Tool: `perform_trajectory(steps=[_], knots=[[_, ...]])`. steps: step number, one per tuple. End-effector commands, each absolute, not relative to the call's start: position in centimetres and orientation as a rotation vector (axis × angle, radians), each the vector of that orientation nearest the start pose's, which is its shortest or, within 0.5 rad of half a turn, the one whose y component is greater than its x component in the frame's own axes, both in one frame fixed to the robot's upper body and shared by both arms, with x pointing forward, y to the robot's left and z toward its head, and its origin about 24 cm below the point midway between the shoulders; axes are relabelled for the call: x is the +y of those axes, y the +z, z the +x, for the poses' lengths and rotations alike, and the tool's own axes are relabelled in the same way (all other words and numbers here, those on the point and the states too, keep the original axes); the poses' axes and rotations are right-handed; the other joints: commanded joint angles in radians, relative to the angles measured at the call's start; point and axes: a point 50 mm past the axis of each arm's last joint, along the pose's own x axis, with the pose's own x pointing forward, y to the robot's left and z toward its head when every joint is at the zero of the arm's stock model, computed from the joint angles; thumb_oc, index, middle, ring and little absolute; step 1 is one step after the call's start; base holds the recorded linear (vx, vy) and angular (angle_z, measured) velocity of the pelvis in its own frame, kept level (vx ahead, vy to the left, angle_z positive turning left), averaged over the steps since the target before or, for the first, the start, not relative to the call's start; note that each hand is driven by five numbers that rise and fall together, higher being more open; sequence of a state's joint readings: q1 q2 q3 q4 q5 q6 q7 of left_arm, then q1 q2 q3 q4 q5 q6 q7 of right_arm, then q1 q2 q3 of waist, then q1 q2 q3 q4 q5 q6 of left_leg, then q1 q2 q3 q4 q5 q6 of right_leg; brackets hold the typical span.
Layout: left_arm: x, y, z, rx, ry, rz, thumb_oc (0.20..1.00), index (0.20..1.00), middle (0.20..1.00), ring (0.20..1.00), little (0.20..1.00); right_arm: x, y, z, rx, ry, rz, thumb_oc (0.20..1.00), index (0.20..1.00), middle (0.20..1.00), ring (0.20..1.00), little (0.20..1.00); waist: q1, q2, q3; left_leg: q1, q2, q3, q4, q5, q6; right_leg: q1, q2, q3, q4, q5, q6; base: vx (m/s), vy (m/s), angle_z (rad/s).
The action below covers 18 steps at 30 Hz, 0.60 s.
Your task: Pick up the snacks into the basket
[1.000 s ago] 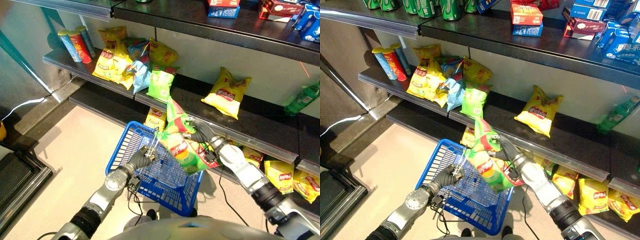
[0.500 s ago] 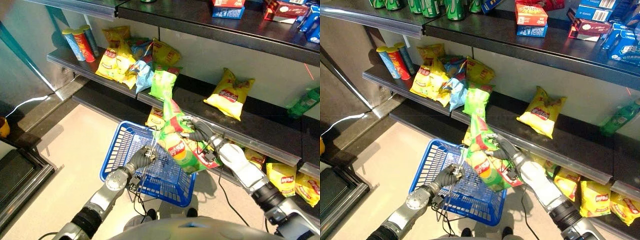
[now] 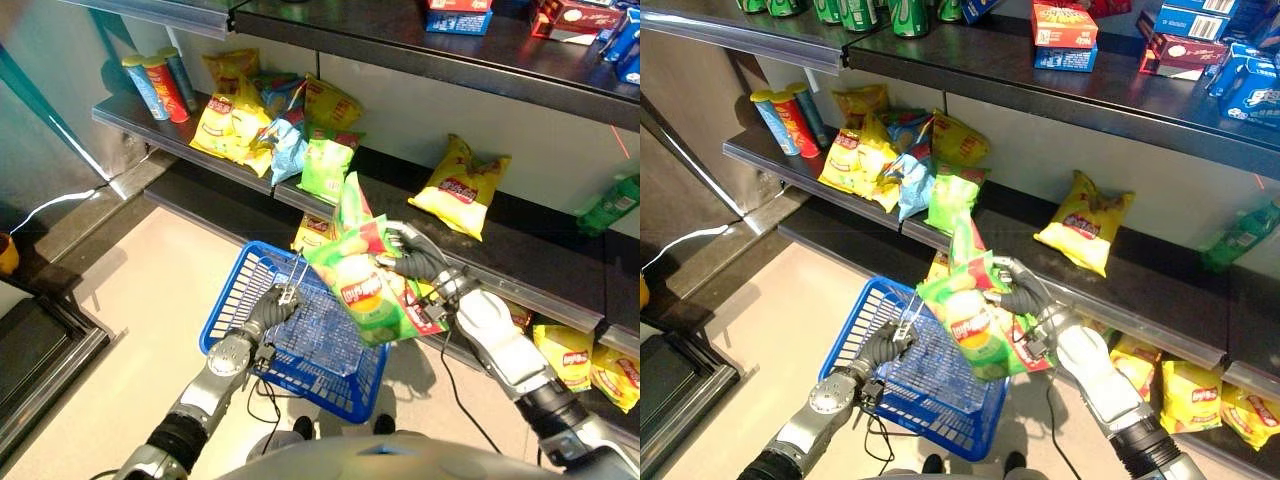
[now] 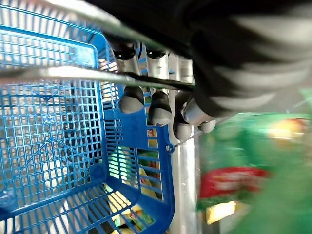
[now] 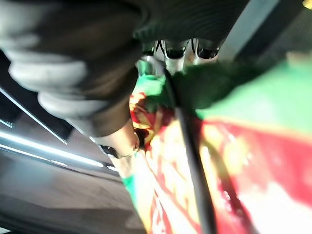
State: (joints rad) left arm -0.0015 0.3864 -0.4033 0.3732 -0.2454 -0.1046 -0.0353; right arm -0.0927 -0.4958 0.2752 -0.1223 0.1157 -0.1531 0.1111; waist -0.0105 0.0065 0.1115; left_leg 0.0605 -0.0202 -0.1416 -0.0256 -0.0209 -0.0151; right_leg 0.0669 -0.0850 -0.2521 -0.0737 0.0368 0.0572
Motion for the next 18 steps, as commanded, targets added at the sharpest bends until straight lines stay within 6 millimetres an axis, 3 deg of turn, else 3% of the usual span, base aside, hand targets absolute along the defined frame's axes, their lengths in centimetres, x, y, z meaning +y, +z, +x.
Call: perform_trajectory(steps=[1,8,18], knots=[[17.1,-0.8,25.6,0.150,-0.248,0.209,0.200,0.200,0.200,0.200,0.200,-15.2,14.4,25.0,-0.519,0.425,-0.281,0.200,0.200,0.200,0.200,0.200,-0.001,-0.048,-0.052,-0.029,-0.068,0.013,0.031,-0.043,0.019,0.003,0.023,-0.009,0.204,-0.204,0.012,0.00,0.000,0.00],[16.8,-1.5,25.4,0.174,-0.256,0.211,0.200,0.200,0.200,0.200,0.200,-14.9,15.0,24.9,-0.537,0.454,-0.222,0.200,0.200,0.200,0.200,0.200,-0.004,-0.051,-0.055,-0.021,-0.067,0.017,0.027,-0.044,0.021,0.009,0.027,-0.003,0.197,-0.203,0.011,0.00,0.000,0.00],[16.1,0.4,27.0,0.087,-0.234,0.232,0.200,0.200,0.200,0.200,0.200,-12.7,11.0,24.1,-0.350,0.605,-0.155,0.200,0.200,0.200,0.200,0.200,-0.012,-0.053,-0.048,-0.020,-0.062,0.014,0.023,-0.040,0.018,0.004,0.025,-0.006,0.209,-0.207,0.007,0.00,0.000,0.00]])
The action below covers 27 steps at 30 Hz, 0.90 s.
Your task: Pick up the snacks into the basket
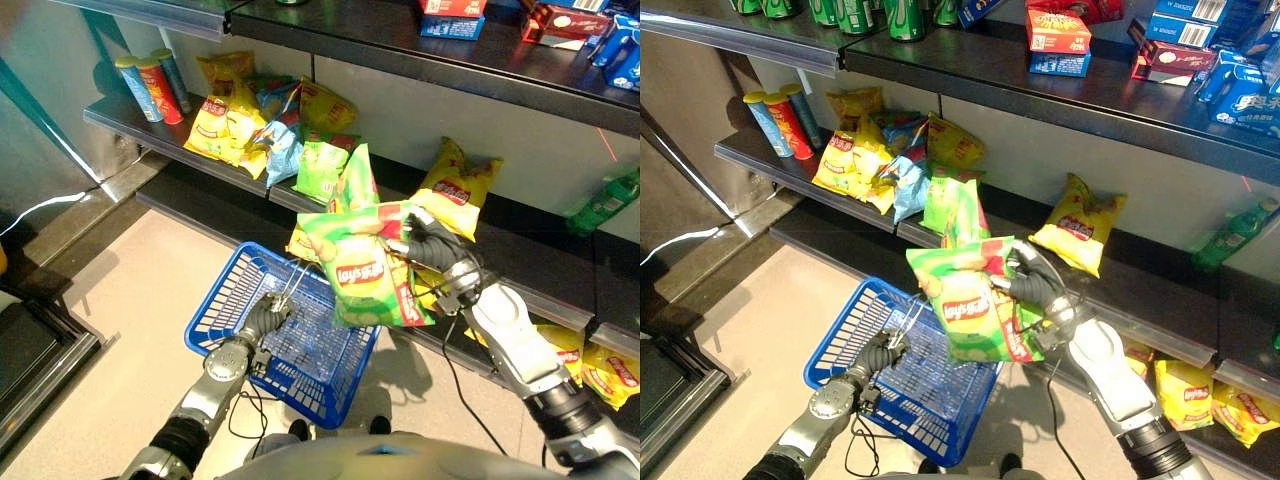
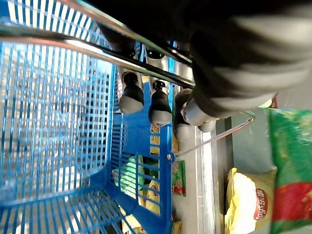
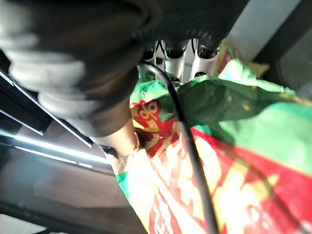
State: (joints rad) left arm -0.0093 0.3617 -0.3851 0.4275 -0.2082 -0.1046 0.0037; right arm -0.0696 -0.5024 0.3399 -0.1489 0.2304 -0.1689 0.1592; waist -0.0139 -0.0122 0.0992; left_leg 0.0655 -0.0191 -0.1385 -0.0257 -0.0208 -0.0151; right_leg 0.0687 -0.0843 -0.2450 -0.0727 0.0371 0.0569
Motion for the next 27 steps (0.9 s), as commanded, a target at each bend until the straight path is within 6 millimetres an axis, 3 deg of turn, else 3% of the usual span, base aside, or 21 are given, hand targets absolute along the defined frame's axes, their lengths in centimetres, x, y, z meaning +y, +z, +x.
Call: perform_trajectory(steps=[1,7,11,19,27], knots=[[16.1,0.5,27.1,0.080,-0.232,0.238,0.200,0.200,0.200,0.200,0.200,-12.4,10.6,24.0,-0.331,0.619,-0.153,0.200,0.200,0.200,0.200,0.200,-0.009,-0.035,-0.036,-0.025,-0.063,0.011,0.024,-0.040,0.017,0.002,0.025,-0.013,0.208,-0.207,0.007,0.00,0.000,0.00],[15.9,2.7,28.5,-0.013,-0.202,0.234,0.200,0.200,0.200,0.200,0.200,-11.4,7.4,23.8,-0.178,0.672,-0.121,0.200,0.200,0.200,0.200,0.200,-0.019,-0.034,-0.029,-0.023,-0.057,0.018,0.022,-0.038,0.012,-0.006,0.026,-0.005,0.223,-0.210,0.004,0.00,0.000,0.00],[15.4,3.6,28.9,-0.050,-0.207,0.223,0.200,0.200,0.200,0.200,0.200,-11.2,6.6,23.9,-0.137,0.674,-0.114,0.200,0.200,0.200,0.200,0.200,-0.023,-0.033,-0.026,-0.022,-0.056,0.019,0.021,-0.037,0.011,-0.009,0.027,-0.003,0.227,-0.210,0.003,-0.01,0.000,-0.03],[13.8,5.6,29.4,-0.133,-0.257,0.185,0.200,0.200,0.200,0.200,0.200,-12.0,4.7,24.4,-0.075,0.646,-0.275,0.200,0.200,0.200,0.200,0.200,-0.026,-0.031,-0.031,-0.017,-0.057,0.017,0.016,-0.035,0.011,-0.002,0.027,-0.007,0.219,-0.210,0.002,0.00,-0.001,-0.03],[12.6,7.4,29.7,-0.211,-0.278,0.146,0.200,0.200,0.200,0.200,0.200,-13.1,1.5,24.3,0.031,0.577,-0.382,0.200,0.200,0.200,0.200,0.200,-0.032,-0.026,-0.038,-0.012,-0.058,0.008,0.010,-0.033,0.011,0.007,0.027,-0.013,0.209,-0.209,0.002,0.00,0.000,0.00]])
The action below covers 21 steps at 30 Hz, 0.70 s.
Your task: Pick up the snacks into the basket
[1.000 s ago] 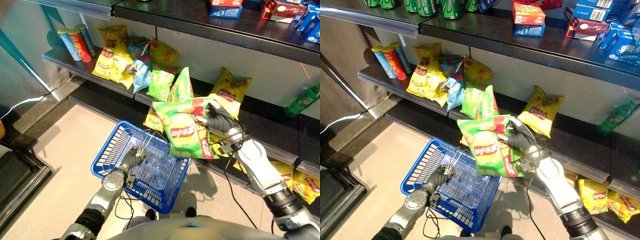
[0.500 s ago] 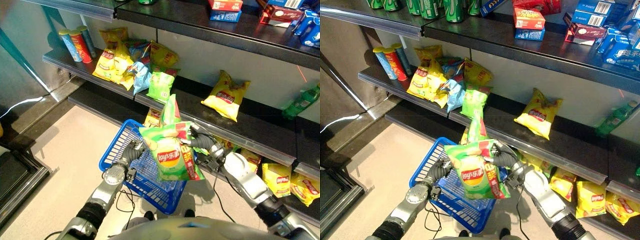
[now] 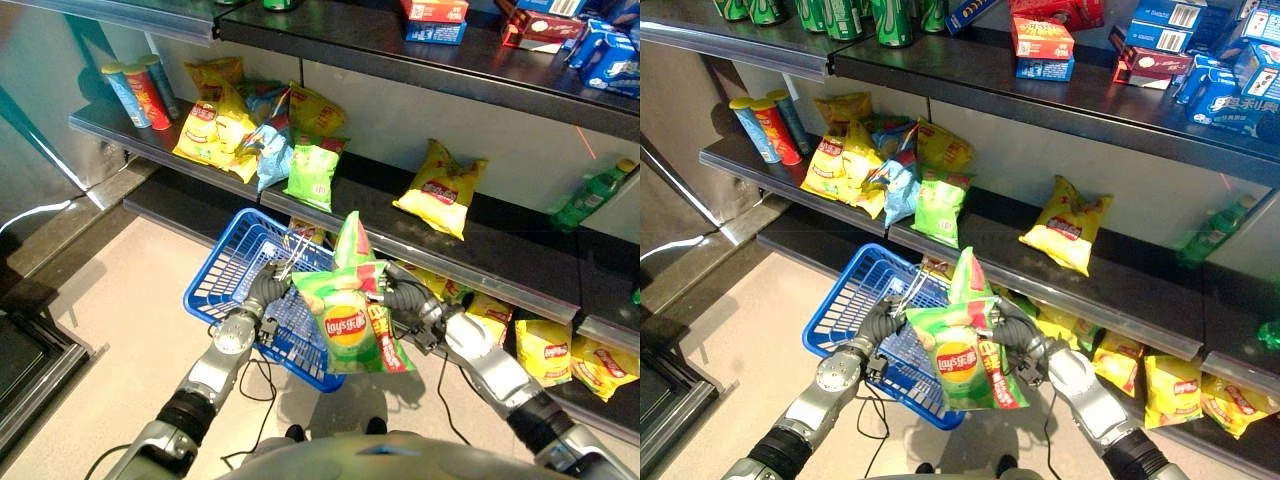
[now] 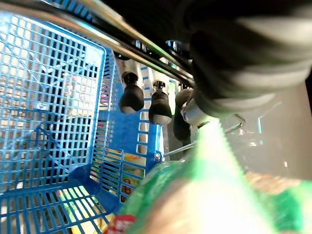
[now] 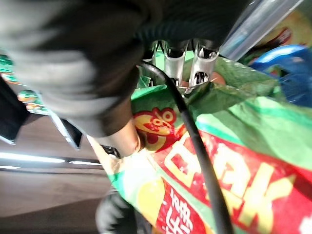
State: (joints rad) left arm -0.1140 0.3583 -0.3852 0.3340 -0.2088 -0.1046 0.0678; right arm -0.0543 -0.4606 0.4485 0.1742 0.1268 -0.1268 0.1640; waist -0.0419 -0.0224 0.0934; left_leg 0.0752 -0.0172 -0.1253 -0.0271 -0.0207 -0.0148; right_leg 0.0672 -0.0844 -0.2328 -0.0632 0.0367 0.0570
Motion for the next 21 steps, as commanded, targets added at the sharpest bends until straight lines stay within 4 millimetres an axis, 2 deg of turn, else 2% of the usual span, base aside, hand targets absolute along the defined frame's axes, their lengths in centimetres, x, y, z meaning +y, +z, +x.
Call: perform_trajectory(steps=[1,5,10,14,21], knots=[[12.5,7.6,29.7,-0.216,-0.280,0.141,0.200,0.200,0.200,0.200,0.200,-13.1,1.2,24.2,0.044,0.576,-0.391,0.200,0.200,0.200,0.200,0.200,-0.003,-0.015,-0.033,-0.021,-0.060,-0.006,0.011,-0.033,0.011,0.011,0.026,-0.026,0.198,-0.208,0.002,0.00,0.000,0.00],[11.8,8.5,29.9,-0.250,-0.303,0.136,0.200,0.200,0.200,0.200,0.200,-13.2,-0.4,24.5,0.105,0.553,-0.449,0.200,0.200,0.200,0.200,0.200,0.000,-0.013,-0.036,-0.017,-0.062,-0.011,0.007,-0.032,0.011,0.022,0.027,-0.032,0.181,-0.205,0.003,0.01,0.001,0.10],[10.6,9.9,30.1,-0.299,-0.343,0.117,0.200,0.200,0.200,0.200,0.200,-12.2,-0.9,25.1,0.130,0.591,-0.477,0.200,0.200,0.200,0.200,0.200,0.008,-0.014,-0.041,-0.016,-0.065,-0.020,0.005,-0.029,0.012,0.035,0.027,-0.038,0.169,-0.204,0.004,0.00,0.000,0.07],[9.3,10.6,30.2,-0.326,-0.384,0.112,0.200,0.200,0.200,0.200,0.200,-11.1,-0.9,25.6,0.121,0.632,-0.520,0.200,0.200,0.200,0.200,0.200,0.012,-0.016,-0.044,-0.017,-0.069,-0.028,0.005,-0.028,0.013,0.040,0.027,-0.045,0.166,-0.203,0.003,0.00,0.003,0.06],[6.2,12.0,29.9,-0.371,-0.506,0.075,0.200,0.200,0.200,0.200,0.200,-8.0,0.7,26.7,0.016,0.763,-0.642,0.200,0.200,0.200,0.200,0.200,0.026,-0.023,-0.043,-0.021,-0.077,-0.049,0.003,-0.024,0.016,0.048,0.027,-0.057,0.152,-0.202,0.004,-0.01,0.004,0.09]])
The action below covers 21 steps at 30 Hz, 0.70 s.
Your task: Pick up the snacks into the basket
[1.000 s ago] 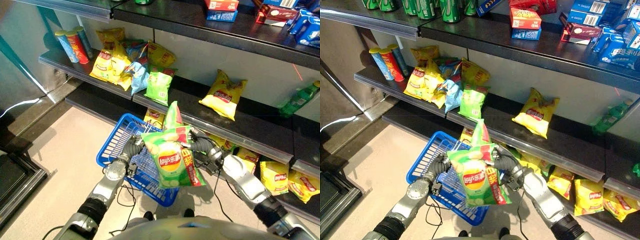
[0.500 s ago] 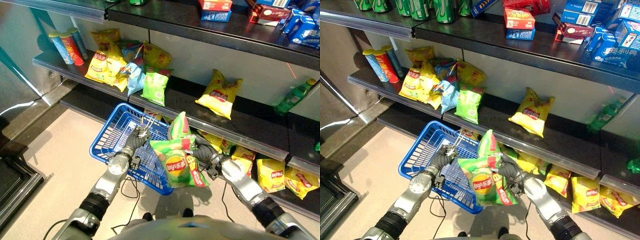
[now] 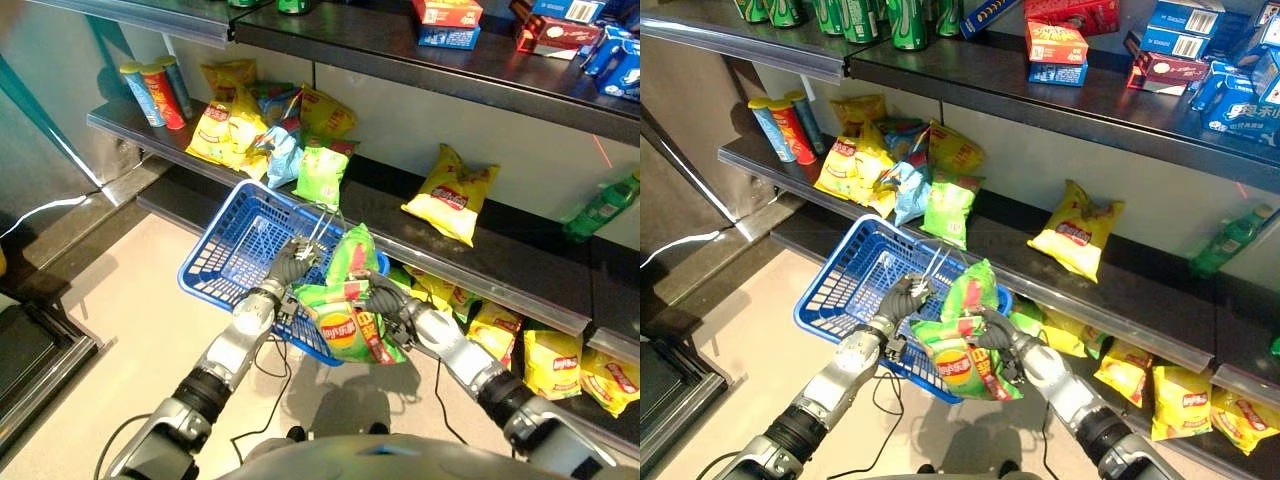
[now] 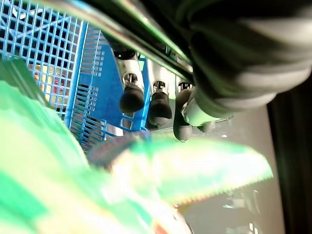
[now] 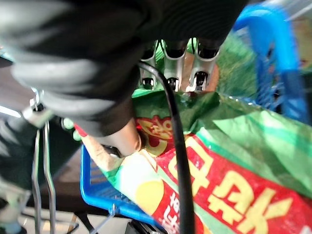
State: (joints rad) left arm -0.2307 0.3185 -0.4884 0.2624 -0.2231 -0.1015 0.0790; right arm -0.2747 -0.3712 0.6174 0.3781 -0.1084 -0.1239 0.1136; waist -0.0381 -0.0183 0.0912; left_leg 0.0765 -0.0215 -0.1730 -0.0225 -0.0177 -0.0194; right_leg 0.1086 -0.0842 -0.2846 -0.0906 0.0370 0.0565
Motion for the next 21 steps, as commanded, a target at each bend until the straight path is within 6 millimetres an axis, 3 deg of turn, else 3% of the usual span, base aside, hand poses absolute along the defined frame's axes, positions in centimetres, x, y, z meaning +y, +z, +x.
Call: perform_trajectory(steps=[1,6,10,14,21], knots=[[5.8,12.0,29.8,-0.370,-0.523,0.059,0.200,0.200,0.200,0.200,0.200,-7.7,0.9,26.9,0.001,0.774,-0.665,0.200,0.200,0.200,0.200,0.200,0.025,-0.027,-0.040,-0.023,-0.073,-0.004,-0.002,-0.026,0.021,0.007,0.026,-0.008,0.179,-0.202,0.005,-0.01,0.012,0.04],[3.4,12.7,28.5,-0.375,-0.672,-0.007,0.200,0.200,0.200,0.200,0.200,-6.7,1.7,27.8,-0.024,0.793,-0.684,0.200,0.200,0.200,0.200,0.200,0.031,-0.029,-0.033,-0.031,-0.076,-0.014,-0.005,-0.021,0.024,0.001,0.023,-0.018,0.185,-0.200,0.005,-0.02,0.006,0.04],[2.0,13.0,27.4,-0.356,-0.798,-0.056,0.200,0.200,0.200,0.200,0.200,-7.6,2.0,28.7,-0.018,0.722,-0.712,0.200,0.200,0.200,0.200,0.200,0.033,-0.028,-0.028,-0.034,-0.079,-0.018,-0.004,-0.020,0.027,-0.003,0.021,-0.024,0.188,-0.199,0.006,-0.01,0.004,0.08],[1.2,12.2,26.4,-0.294,-0.878,-0.095,0.200,0.200,0.200,0.200,0.200,-8.3,1.4,28.6,0.033,0.669,-0.636,0.200,0.200,0.200,0.200,0.200,0.031,-0.022,-0.024,-0.034,-0.081,-0.019,0.000,-0.023,0.029,-0.006,0.019,-0.020,0.192,-0.199,0.006,0.00,0.009,0.04],[-0.1,10.6,24.7,-0.182,-0.982,-0.181,0.200,0.200,0.200,0.200,0.200,-7.6,1.7,28.9,0.008,0.675,-0.672,0.200,0.200,0.200,0.200,0.200,0.031,-0.017,-0.016,-0.032,-0.080,-0.012,0.005,-0.027,0.030,-0.007,0.020,-0.006,0.193,-0.197,0.005,0.00,0.000,0.00]])
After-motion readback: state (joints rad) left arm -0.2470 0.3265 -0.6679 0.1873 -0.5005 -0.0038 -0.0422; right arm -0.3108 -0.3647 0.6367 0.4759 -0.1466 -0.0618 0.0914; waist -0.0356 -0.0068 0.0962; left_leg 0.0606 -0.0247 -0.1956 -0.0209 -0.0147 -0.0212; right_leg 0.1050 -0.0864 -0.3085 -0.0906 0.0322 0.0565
